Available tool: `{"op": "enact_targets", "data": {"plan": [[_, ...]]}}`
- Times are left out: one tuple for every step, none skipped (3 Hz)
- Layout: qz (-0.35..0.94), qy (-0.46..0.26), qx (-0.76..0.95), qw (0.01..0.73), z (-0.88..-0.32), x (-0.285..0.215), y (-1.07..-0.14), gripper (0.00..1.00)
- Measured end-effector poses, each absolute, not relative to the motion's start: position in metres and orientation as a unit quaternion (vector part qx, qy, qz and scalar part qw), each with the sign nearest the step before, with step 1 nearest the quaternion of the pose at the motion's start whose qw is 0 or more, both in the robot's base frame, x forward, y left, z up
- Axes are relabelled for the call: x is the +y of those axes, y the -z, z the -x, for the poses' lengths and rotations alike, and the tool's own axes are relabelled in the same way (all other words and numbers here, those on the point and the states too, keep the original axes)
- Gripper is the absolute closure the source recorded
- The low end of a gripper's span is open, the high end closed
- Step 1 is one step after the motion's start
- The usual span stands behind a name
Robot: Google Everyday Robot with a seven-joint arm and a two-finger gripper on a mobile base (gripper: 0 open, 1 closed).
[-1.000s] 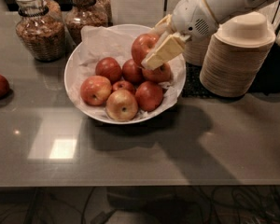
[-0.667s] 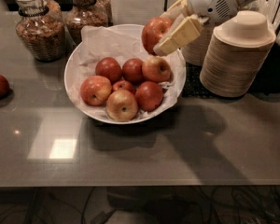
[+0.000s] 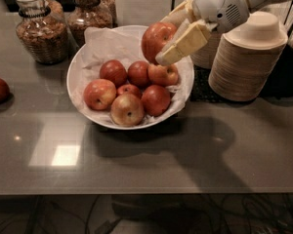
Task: Pick apple from white bowl
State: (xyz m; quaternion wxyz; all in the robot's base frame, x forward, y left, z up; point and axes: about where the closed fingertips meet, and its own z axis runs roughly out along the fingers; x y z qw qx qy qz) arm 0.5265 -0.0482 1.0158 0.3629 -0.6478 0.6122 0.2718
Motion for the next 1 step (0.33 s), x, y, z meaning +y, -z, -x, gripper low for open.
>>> {"op": "enact_targets", "data": {"plan": [[0.660,-0.285,0.607,0.338,-0.5090,-0.0334,-0.9937,1.00]]}}
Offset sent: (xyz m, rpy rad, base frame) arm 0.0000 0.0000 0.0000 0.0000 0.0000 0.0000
